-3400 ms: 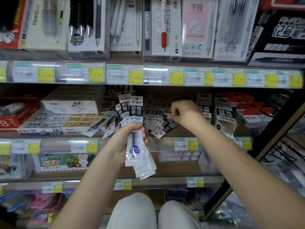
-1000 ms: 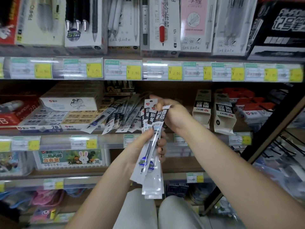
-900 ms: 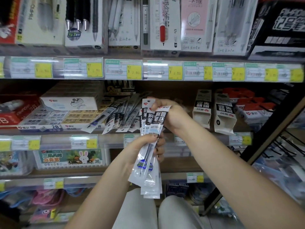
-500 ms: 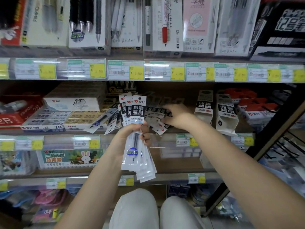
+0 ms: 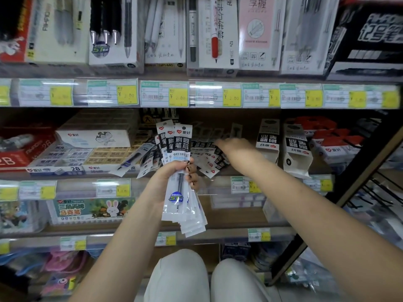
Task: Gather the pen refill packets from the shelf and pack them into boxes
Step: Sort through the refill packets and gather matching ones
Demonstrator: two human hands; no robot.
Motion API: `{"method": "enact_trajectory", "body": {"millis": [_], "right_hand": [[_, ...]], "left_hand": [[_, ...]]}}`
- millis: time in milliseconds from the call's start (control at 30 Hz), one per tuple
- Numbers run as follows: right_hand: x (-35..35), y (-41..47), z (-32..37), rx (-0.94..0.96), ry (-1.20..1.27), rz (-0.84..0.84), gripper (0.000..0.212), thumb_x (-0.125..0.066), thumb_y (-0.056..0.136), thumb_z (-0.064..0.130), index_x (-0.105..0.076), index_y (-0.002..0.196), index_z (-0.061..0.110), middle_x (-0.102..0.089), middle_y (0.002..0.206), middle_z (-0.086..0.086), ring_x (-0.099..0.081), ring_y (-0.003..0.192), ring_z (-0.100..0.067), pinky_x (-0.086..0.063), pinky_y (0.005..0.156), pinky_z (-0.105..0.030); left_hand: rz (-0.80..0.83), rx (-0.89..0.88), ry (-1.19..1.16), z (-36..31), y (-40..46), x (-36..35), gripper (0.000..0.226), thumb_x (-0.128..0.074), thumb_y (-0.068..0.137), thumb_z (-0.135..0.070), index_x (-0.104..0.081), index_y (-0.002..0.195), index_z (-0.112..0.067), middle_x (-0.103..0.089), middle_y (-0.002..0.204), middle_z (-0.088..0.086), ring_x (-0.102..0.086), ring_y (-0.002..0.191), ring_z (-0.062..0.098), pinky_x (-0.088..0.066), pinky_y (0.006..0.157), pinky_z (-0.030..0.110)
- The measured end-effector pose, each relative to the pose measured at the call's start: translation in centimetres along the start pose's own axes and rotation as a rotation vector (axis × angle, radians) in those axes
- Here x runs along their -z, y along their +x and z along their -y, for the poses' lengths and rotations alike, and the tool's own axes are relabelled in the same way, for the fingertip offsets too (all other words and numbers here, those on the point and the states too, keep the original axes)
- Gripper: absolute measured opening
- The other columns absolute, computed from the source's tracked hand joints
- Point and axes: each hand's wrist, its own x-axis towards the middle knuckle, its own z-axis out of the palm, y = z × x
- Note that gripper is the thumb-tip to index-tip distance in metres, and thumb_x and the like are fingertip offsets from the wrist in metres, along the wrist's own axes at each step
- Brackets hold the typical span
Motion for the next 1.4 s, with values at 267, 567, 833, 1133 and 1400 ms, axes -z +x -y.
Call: {"method": "enact_trajectory", "body": {"millis": [267,567,833,1133,1400], "right_hand": [[0.8,-0.5,-2.0,-0.189,0.599,-0.339,0.047,-0.036,0.089,-0.008,-0.059,0.124,0.014,-0.062,0.116,-0.012,-0.058,0.104,-0.029,-0.048,0.092,-0.037],[3.1,-2.0,-3.0,-0.288,1.337,-0.561,0.021,-0.059,0.085,-0.006,-0.069,0.097,0.008,-0.068,0.100,-0.005,-0.064,0.096,-0.018,-0.049,0.091,-0.027],[5.8,-5.0,-3.5,-0.033,2.052,-0.330,0.026,-0.047,0.085,-0.019,-0.062,0.081,0.003,-0.071,0.063,-0.002,-0.069,0.063,-0.011,-0.057,0.062,-0.020],[5.2,-4.7,-4.2,0.036,2.263,-0.268,0.038,-0.049,0.081,-0.016,-0.074,0.061,0.005,-0.071,0.068,-0.008,-0.070,0.065,-0.013,-0.057,0.064,-0.019],[4.6,-4.5,-3.6,0.025,2.490,-0.199,0.020,-0.054,0.068,-0.010,-0.064,0.085,-0.005,-0.071,0.074,-0.017,-0.072,0.067,-0.020,-0.058,0.059,-0.023]], "left_hand": [[-0.023,-0.011,0.036,0.3,0.0,-0.2,0.041,-0.088,0.041,-0.007,-0.066,0.076,-0.009,-0.054,0.060,-0.001,-0.050,0.047,0.009,-0.048,0.045,0.025],[-0.168,-0.070,0.161,0.9,0.5,-1.0,0.010,-0.066,0.065,-0.009,-0.057,0.070,-0.010,-0.052,0.055,0.001,-0.050,0.046,0.012,-0.049,0.047,0.023],[-0.356,-0.264,0.372,0.4,0.4,-1.4,0.004,-0.059,0.084,-0.003,-0.057,0.085,-0.006,-0.059,0.067,0.005,-0.060,0.056,0.015,-0.053,0.054,0.025],[-0.373,-0.301,0.484,1.1,1.4,-1.9,0.016,-0.048,0.091,0.004,-0.058,0.082,-0.005,-0.063,0.065,0.004,-0.066,0.066,0.015,-0.058,0.066,0.028],[-0.445,-0.297,0.492,1.5,4.0,-2.1,0.009,-0.054,0.090,-0.002,-0.062,0.089,-0.006,-0.068,0.079,0.004,-0.067,0.080,0.015,-0.053,0.064,0.022]]}}
